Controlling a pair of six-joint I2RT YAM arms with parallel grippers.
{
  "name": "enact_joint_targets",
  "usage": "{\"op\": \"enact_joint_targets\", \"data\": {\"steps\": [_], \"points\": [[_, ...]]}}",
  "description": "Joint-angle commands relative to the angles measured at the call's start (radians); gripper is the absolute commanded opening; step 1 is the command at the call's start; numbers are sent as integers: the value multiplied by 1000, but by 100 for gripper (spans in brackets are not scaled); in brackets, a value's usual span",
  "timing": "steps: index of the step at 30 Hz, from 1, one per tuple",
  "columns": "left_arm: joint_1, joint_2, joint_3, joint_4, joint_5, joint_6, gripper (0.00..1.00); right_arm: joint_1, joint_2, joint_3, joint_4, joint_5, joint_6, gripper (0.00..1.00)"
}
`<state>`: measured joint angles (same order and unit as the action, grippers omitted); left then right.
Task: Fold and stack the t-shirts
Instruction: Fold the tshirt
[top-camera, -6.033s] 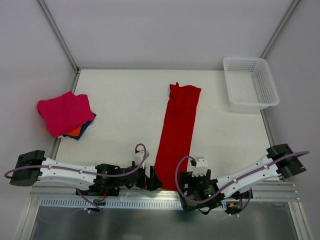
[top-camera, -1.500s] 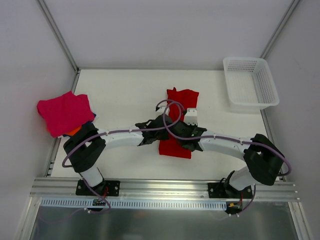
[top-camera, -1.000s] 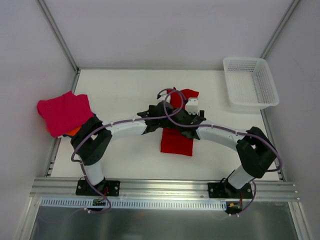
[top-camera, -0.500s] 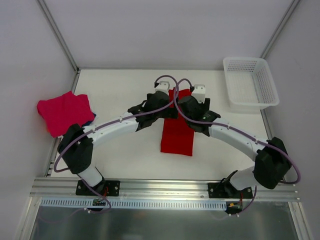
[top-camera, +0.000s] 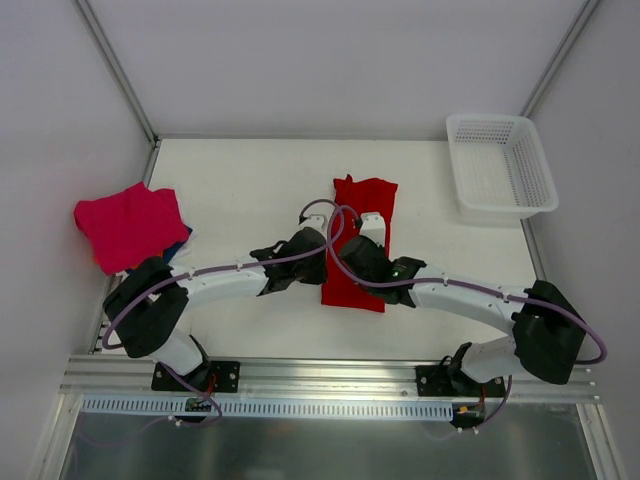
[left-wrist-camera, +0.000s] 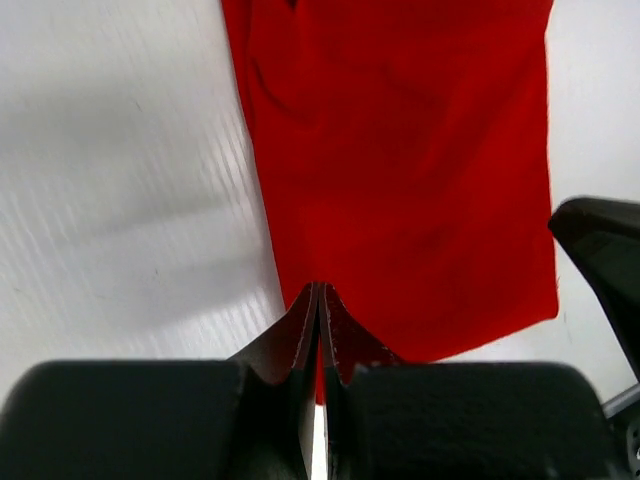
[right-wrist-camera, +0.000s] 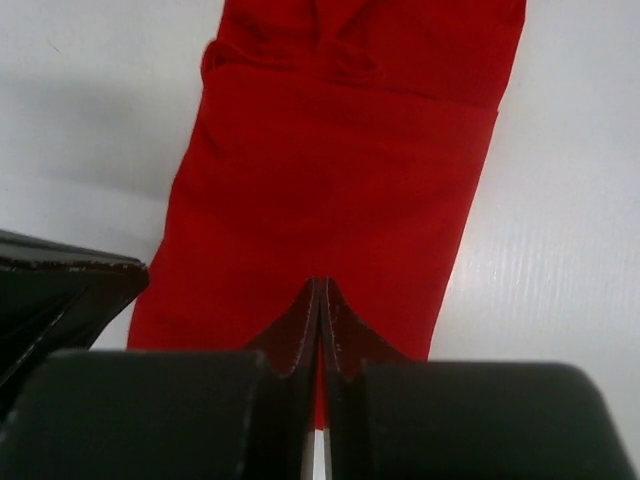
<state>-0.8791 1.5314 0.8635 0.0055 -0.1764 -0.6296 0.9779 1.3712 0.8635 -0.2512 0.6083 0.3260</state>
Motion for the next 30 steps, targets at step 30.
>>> {"op": "enact_joint_targets", "data": {"steps": [30], "points": [[-100, -17, -159, 215, 83, -154, 0, -159, 308, 212, 69, -137, -56, 0]]}}
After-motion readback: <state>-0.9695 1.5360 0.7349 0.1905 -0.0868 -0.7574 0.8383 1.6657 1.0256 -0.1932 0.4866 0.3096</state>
